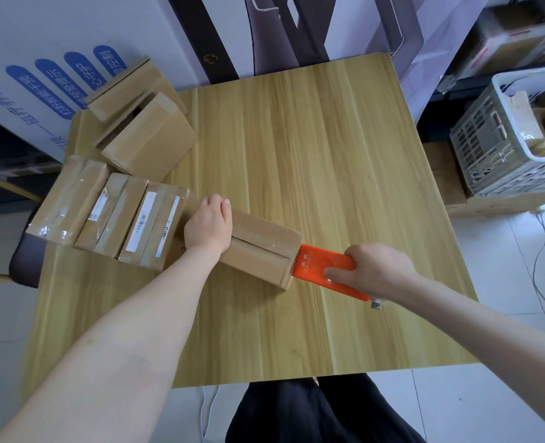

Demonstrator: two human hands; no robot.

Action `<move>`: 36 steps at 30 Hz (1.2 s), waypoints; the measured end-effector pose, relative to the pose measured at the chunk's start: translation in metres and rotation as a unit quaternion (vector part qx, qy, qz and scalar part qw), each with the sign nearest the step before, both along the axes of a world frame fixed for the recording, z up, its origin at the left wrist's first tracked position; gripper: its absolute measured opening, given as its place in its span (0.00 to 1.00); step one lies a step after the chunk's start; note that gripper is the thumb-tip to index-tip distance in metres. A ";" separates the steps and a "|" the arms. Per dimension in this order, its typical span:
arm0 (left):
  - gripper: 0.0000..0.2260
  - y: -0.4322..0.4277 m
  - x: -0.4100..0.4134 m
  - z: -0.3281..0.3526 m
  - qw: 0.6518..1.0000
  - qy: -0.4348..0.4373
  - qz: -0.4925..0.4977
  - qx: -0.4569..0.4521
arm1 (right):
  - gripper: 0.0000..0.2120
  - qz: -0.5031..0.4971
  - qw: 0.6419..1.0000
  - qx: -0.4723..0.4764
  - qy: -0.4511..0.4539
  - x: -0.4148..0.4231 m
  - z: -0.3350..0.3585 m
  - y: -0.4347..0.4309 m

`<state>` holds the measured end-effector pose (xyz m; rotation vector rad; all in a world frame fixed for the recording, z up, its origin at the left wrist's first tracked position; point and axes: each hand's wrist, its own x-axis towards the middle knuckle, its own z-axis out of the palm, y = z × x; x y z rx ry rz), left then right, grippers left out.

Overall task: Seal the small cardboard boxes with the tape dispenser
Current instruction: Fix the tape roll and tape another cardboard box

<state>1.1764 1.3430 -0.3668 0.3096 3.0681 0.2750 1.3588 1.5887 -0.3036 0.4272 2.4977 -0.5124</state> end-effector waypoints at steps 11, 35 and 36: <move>0.18 0.001 0.001 0.000 1.000 -0.002 0.004 0.001 | 0.23 -0.100 0.995 0.002 -0.028 -0.017 0.000 -0.011; 0.19 0.003 0.002 0.000 1.000 -0.007 -0.007 0.000 | 0.09 -0.180 0.980 0.053 -0.061 -0.049 0.039 -0.060; 0.19 0.003 0.002 -0.001 1.000 -0.009 -0.006 0.001 | 0.08 -0.187 0.979 0.046 -0.066 -0.052 0.041 -0.060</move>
